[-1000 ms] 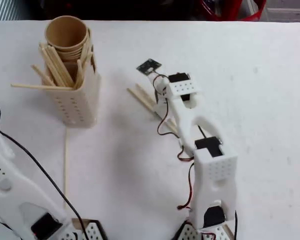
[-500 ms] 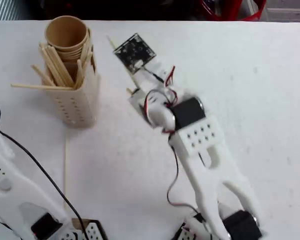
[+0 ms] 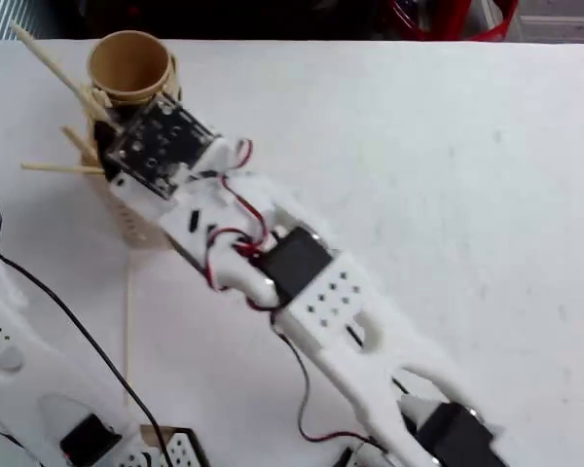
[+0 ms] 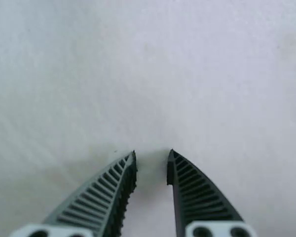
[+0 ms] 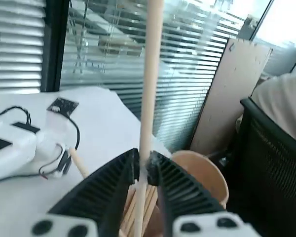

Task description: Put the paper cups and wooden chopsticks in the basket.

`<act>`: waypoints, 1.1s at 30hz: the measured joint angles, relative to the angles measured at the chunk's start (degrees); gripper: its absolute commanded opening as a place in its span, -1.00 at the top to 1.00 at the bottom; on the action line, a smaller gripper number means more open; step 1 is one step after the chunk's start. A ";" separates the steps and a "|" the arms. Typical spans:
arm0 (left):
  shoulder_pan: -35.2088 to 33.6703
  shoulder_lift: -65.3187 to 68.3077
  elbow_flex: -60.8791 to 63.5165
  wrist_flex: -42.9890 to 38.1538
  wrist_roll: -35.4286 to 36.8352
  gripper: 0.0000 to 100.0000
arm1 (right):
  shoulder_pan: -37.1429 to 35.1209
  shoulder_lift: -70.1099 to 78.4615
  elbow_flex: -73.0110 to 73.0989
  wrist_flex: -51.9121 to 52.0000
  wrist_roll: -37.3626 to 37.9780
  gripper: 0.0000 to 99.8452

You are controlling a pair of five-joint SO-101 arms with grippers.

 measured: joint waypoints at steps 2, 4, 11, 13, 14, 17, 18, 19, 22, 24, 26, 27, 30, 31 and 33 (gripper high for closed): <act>0.00 0.00 0.00 0.00 0.00 0.74 | -0.62 4.40 -3.08 -3.96 0.00 0.96; 0.00 0.00 0.00 0.00 0.00 0.74 | -0.62 8.79 -7.21 -4.57 0.00 0.96; 0.00 0.00 0.00 0.00 0.00 0.74 | -0.35 21.63 -18.55 0.53 -0.09 0.96; 0.00 0.00 0.00 0.00 0.00 0.74 | -0.53 22.15 -19.16 2.81 -0.09 0.96; 0.00 0.00 0.00 0.00 0.00 0.74 | -0.53 22.24 -19.52 3.43 -0.09 0.96; 0.00 0.00 0.00 0.00 0.00 0.74 | -0.62 22.24 -20.04 4.13 -0.09 0.87; 0.00 0.00 0.00 0.00 0.00 0.74 | -0.62 22.24 -20.04 4.66 -0.09 0.81; 0.00 0.00 0.00 0.00 0.00 0.74 | -0.53 22.24 -20.04 5.27 -0.09 0.75; 0.00 0.00 0.00 0.00 0.00 0.74 | -0.70 22.24 -20.13 8.26 -0.09 0.64; 0.00 0.00 0.00 0.00 0.00 0.74 | -0.97 22.24 -20.13 10.46 -0.09 0.64; 0.00 0.00 0.00 0.00 0.00 0.74 | -0.97 22.24 -20.13 12.92 -0.09 0.68; 0.00 0.00 0.00 0.00 0.00 0.74 | -0.88 22.24 -20.13 14.07 -0.09 0.70; 0.00 0.00 0.00 0.00 0.00 0.74 | -0.70 21.36 -20.13 18.73 -0.09 0.76; 0.00 0.00 0.00 0.00 0.00 0.74 | -0.70 20.48 -20.13 20.92 -0.09 0.76; 0.00 0.00 0.00 0.00 0.00 0.74 | -0.70 17.76 -20.13 26.81 -0.09 0.76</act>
